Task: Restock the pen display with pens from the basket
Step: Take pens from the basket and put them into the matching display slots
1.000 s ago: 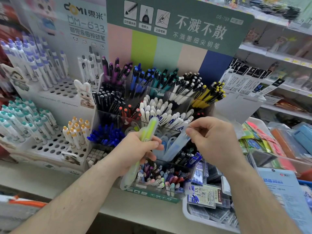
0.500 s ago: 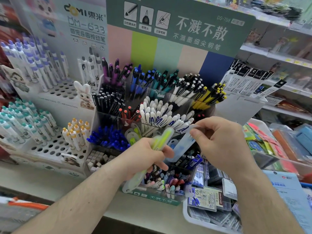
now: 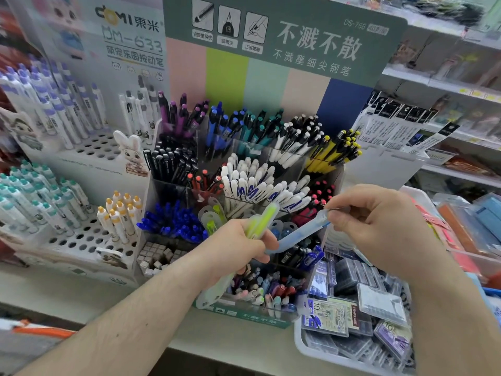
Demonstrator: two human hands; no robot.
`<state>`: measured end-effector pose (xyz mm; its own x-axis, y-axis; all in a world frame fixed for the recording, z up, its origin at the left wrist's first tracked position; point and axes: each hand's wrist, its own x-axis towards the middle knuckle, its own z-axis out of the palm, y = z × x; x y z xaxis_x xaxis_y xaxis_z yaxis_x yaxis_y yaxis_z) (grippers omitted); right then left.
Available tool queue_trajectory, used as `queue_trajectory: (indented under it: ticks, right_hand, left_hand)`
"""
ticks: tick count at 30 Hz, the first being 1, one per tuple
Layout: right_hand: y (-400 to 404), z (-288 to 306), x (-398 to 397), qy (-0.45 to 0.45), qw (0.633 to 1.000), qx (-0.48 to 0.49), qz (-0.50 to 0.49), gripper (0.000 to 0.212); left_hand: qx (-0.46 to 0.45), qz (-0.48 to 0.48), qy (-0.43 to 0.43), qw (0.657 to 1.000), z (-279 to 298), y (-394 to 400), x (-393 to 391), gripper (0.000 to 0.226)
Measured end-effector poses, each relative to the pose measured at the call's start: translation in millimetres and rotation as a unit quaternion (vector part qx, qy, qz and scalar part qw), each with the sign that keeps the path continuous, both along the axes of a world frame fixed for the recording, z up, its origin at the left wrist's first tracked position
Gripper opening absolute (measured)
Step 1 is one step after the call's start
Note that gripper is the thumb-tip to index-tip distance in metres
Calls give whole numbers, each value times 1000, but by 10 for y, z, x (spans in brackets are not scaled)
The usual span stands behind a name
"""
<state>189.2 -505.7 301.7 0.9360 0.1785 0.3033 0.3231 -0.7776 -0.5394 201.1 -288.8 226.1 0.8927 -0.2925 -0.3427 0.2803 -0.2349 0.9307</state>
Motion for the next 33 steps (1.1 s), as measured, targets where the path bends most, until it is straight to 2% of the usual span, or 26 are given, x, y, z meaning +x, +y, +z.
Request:
queue_trajectory:
  ticks: [4,7,9,13,16,23,26,28,33]
  right_hand:
    - [-42,47,-27,4,1000,0,19,27]
    - [-24,73,-45,4,999,-7,31,21]
    - [12,74,-45,6,999,-10,33,16]
    - [64,76,-44,11,999,-5,41,16]
    - [61,82,-50,0,999,7,48,18]
    - [88,124,-21,-21,998,13,54,23]
    - [125,130,-33,-16,997,-16,68,24]
    - [134,120,-38,-15,996,-38,75,23]
    - [118,94,-37,-15,996,-42,76,22]
  left_hand:
    - [23,18,-34,999,43,12,-22,26]
    - [-7,26,-52,998,87,27,-23,26]
    - [-33,-11,-29,999,122,4,-8,24]
    - [-23,-97,11,995,154,-94,37,22]
    - [-19,-79,28,996,153,-95,76,22]
    - [31,-61,-6,998,139,-34,84,18]
    - [-8,-38,-18,999,133,3,99,19]
    - [-25,-59,-10,998,145,-12,101,21]
    - [-2,-128,-4,992,187,-150,90,22]
